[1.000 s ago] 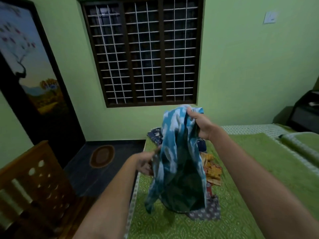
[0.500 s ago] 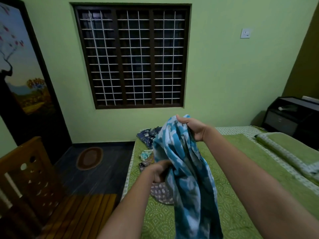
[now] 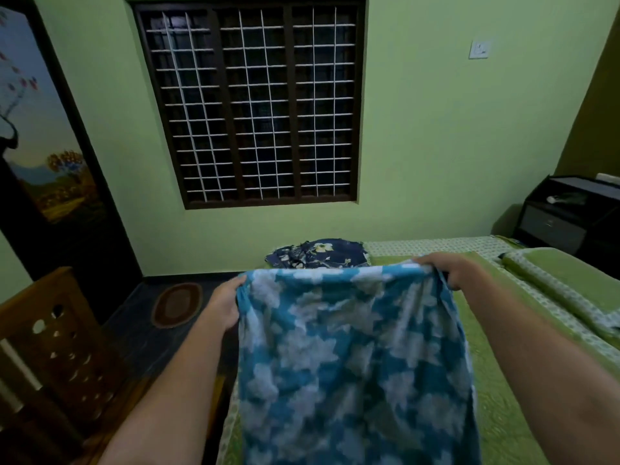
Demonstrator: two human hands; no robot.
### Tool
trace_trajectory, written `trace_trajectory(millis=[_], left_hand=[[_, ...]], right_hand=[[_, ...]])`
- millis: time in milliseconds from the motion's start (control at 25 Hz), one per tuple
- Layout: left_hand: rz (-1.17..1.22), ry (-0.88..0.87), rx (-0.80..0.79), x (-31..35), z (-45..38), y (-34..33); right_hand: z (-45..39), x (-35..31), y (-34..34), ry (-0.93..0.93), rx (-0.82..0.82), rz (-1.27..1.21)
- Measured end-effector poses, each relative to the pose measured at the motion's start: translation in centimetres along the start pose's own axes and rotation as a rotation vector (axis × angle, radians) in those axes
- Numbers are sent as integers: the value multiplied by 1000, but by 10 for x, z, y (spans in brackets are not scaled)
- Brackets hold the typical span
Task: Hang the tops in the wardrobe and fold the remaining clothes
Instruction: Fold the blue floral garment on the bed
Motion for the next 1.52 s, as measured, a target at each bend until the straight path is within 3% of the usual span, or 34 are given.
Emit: trace_trajectory(millis=[120, 240, 320, 400, 520, 560, 680, 760, 840, 960, 1000, 1120, 1200, 1280, 1400, 1520], left_hand=[[-53, -286, 103, 75, -20, -23], [-684, -528, 383, 131, -55, -27], [-979, -537, 417, 139, -85, -33], [-925, -593, 434, 163, -105, -48], [-527, -711, 499, 216, -101, -73], [-480, -667, 471, 215, -105, -79], [-826, -462, 365, 153, -127, -79], [-946, -443, 361, 129, -135, -69], [-957, -427, 379, 133, -152, -59], [-919, -314, 321, 141, -180, -52], [-848, -255, 273, 138, -187, -53], [-644, -19, 125, 118, -185, -58], [-674, 108, 29, 104, -189, -53], [-703, 180, -61, 90, -197, -48], [-617, 82, -50, 101, -203, -56], [-285, -182, -55, 155, -211, -77]], right_hand=[[-16, -85, 27, 244, -73, -268], [-51, -100, 39, 288, -40, 68], [-93, -93, 50, 260, 37, 202], [-118, -119, 59, 310, 72, 92], [-136, -181, 76, 426, 50, -219], [-144, -190, 78, 444, 62, -197], [-181, -169, 72, 464, 221, 475], [-199, -155, 63, 484, 275, 679], [-199, -160, 60, 499, 330, 646], [-195, -171, 74, 477, 440, 340], [-197, -169, 74, 459, 401, 229], [-202, -152, 53, 278, 42, -24], [-201, -136, 42, 220, -111, 8], [-203, -123, 34, 238, -179, 190], [-201, -132, 40, 306, -70, 305], [-188, -183, 75, 459, 104, 13]])
Point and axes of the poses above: each hand's wrist, its own z-axis away from the middle knuckle, its own y-axis out of the back of the hand, x = y × z, the point moved 8 cm from there along -z, towards the middle knuckle, and after that the axes turned 5 degrees about x, right-handed, at the moved point
